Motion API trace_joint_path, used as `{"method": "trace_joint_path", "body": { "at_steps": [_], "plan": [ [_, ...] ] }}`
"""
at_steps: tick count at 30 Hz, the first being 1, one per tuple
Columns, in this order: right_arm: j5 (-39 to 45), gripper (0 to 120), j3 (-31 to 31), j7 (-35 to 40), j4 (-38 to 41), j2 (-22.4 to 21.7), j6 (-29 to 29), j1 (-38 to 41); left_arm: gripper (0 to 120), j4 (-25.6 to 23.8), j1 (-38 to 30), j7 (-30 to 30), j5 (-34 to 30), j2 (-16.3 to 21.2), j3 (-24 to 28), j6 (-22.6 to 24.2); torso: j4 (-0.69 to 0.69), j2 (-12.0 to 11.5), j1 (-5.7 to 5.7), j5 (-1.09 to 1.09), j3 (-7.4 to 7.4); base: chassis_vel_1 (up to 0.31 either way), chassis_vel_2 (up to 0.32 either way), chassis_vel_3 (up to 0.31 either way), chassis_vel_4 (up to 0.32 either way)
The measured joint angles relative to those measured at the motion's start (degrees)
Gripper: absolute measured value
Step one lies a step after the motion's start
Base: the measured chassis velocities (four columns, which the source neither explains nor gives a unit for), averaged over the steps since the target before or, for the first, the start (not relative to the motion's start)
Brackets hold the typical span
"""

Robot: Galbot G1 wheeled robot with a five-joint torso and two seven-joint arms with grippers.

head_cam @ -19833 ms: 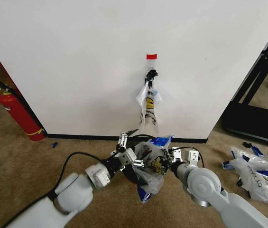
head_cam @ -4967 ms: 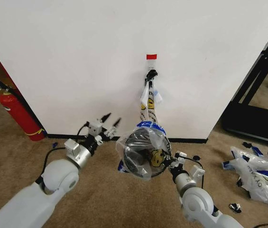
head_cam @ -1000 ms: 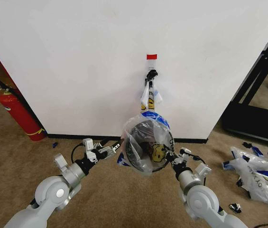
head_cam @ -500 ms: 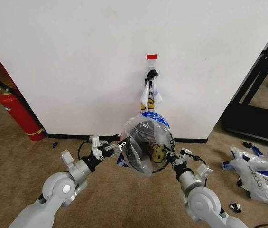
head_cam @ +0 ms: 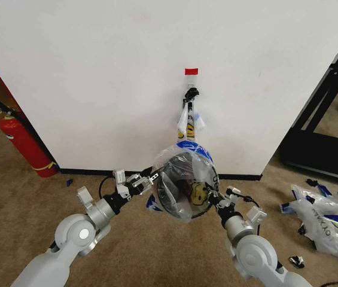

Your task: Pick up the garbage bag from the wall and place it over the trash bin.

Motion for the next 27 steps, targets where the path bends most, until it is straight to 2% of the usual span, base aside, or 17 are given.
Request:
{"method": "trace_joint_path", "body": {
  "at_steps": [6, 8, 11, 20, 27],
  "plan": [
    [0.0, 0, 0.2, -0.2, 0.0, 0.0, 0.0, -0.2, 18, 0.7, -0.3, 1.0, 1.2, 0.0, 0.2, -0.9, 0.0, 0.0, 0.0, 0.0, 0.0, 0.0, 0.0, 0.0, 0.0],
    [0.0, 0, 0.2, -0.2, 0.0, 0.0, 0.0, -0.2, 16, 0.7, -0.3, 1.1, 1.3, 0.0, 0.2, -1.0, 0.0, 0.0, 0.0, 0.0, 0.0, 0.0, 0.0, 0.0, 0.0],
    [0.0, 0, 0.3, -0.2, 0.0, -0.1, 0.0, -0.2, 2, 1.1, -0.3, 1.9, 2.1, 0.1, 0.2, -2.0, 0.0, 0.0, 0.0, 0.0, 0.0, 0.0, 0.0, 0.0, 0.0],
    [0.0, 0, 0.3, -0.2, 0.4, -0.1, 0.0, -0.5, 0, 1.6, -0.5, 1.5, 5.2, 0.1, 0.3, -3.8, 0.0, 0.0, 0.0, 0.0, 0.0, 0.0, 0.0, 0.0, 0.0],
    [0.5, 0, 0.3, -0.3, 1.3, -0.2, -0.2, -1.1, 0, 3.0, -1.2, 0.3, 12.4, 0.3, 0.4, -6.0, 0.0, 0.0, 0.0, 0.0, 0.0, 0.0, 0.0, 0.0, 0.0]
  ]
}}
